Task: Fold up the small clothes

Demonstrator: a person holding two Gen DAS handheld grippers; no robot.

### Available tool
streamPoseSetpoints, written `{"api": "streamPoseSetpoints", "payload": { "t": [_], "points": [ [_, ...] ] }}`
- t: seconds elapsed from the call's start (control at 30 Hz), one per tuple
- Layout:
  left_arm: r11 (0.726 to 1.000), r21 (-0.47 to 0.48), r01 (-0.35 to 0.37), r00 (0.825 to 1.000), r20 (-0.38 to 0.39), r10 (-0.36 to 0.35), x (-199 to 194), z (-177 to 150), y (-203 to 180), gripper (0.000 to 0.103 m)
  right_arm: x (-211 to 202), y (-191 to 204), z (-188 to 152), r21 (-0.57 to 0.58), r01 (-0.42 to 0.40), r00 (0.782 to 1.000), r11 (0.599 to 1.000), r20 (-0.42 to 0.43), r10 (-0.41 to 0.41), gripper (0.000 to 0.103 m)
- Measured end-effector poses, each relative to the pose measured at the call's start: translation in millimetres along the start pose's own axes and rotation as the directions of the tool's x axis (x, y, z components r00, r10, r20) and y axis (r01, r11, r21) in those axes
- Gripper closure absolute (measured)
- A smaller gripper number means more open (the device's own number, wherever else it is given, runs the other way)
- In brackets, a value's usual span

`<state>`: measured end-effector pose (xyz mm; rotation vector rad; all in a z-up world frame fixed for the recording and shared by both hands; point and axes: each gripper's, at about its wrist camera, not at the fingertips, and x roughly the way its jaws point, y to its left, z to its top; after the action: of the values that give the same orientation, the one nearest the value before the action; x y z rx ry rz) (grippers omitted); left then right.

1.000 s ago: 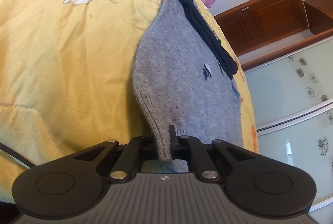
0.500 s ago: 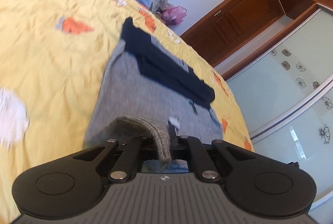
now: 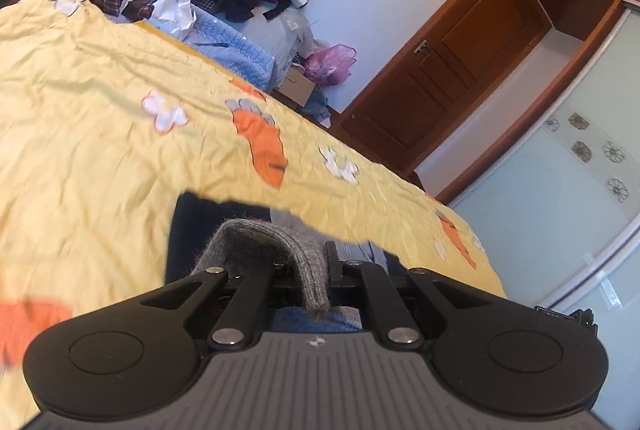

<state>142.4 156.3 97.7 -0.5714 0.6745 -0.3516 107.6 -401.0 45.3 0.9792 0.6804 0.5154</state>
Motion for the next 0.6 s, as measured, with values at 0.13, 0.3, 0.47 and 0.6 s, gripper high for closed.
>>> {"api": "streamPoseSetpoints", "payload": {
  "t": [0.13,0.3,0.47,0.6],
  "points": [
    [0.997,-0.018,-0.078,0.997,0.019,0.079,54,24,21,0.098,46,-27,38,0.048,0.062,0.998,0.997,0.021,-0.063,0.088],
    [0.982,-0.153,-0.113,0.994,-0.019,0.111,91,27,64,0.079,93,-69,53,0.152,0.148,0.989,0.977,-0.018,-0.146,0.046],
    [0.983,-0.158,-0.098,0.989,0.092,0.114,48,17,71,0.004,69,-56,35,0.068,0.129,0.990,0.989,0.046,-0.132,0.030],
    [0.969,-0.183,-0.167,0.971,0.140,0.194,-6,-10,70,0.004,27,-40,12,-0.020,0.180,0.982,0.983,0.057,-0.179,0.030]
  ]
}}
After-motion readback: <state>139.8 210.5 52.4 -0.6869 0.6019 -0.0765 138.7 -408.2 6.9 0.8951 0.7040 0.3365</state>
